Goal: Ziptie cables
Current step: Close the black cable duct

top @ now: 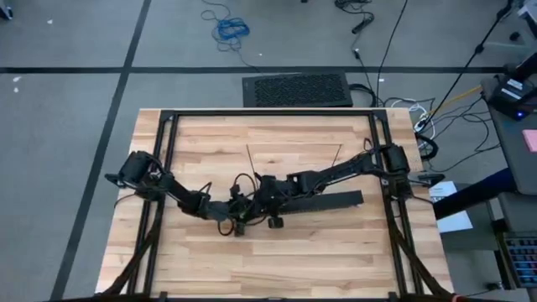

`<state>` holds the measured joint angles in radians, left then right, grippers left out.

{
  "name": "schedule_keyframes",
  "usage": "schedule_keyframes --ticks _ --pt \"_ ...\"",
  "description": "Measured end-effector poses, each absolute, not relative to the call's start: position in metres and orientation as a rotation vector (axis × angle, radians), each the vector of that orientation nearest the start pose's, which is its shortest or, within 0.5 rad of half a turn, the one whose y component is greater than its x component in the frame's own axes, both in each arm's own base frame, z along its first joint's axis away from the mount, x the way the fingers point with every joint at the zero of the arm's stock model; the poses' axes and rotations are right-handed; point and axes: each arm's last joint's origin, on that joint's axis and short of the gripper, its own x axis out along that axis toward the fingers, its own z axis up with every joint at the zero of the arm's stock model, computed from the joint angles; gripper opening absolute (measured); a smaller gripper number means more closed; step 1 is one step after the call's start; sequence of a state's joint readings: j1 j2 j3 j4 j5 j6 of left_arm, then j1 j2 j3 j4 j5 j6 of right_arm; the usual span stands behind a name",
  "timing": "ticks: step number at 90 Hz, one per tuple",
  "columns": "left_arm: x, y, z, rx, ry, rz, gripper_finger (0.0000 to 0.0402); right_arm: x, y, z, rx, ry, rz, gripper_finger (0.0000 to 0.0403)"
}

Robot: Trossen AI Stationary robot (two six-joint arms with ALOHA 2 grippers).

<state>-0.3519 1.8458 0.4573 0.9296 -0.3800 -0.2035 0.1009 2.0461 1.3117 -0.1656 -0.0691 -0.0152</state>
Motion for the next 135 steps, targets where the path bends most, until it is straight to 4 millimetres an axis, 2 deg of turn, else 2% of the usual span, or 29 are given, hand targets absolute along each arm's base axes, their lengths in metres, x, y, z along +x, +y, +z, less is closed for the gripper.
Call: schedule_keyframes --ticks 15,26,46,66,83,93,102,114,120,135 --pt "0.265 -0.087 0.085 -0.031 0.453 0.055 0.0323 0.42 0.044 0.142 -0.034 0.903 0.163 0.0" --pt "0.263 -0.088 0.082 -0.079 0.494 0.054 0.0343 0.42 0.044 0.142 -0.035 0.905 0.161 0.0" --pt "0.258 -0.091 0.077 -0.126 0.552 0.111 0.0334 0.42 0.044 0.142 -0.035 0.903 0.159 0.0" --pt "0.258 -0.091 0.078 -0.082 0.523 0.118 0.0275 0.422 0.044 0.143 -0.042 0.867 0.16 0.0" --pt "0.259 -0.091 0.078 -0.076 0.52 0.122 0.025 0.421 0.051 0.171 -0.128 0.737 0.177 0.0" --pt "0.259 -0.091 0.078 -0.075 0.521 0.12 0.0249 0.415 0.054 0.206 -0.2 0.648 0.116 0.0" --pt "0.259 -0.091 0.078 -0.075 0.522 0.12 0.0249 0.402 0.052 0.221 -0.194 0.697 0.107 0.0" --pt "0.259 -0.091 0.078 -0.074 0.523 0.12 0.0249 0.386 0.045 0.213 -0.144 0.891 0.081 0.0" --pt "0.259 -0.091 0.078 -0.074 0.523 0.121 0.0248 0.384 0.044 0.203 -0.125 0.94 0.068 0.0" --pt "0.259 -0.089 0.077 -0.075 0.524 0.126 0.0248 0.396 0.047 0.17 -0.085 0.915 0.119 0.0"
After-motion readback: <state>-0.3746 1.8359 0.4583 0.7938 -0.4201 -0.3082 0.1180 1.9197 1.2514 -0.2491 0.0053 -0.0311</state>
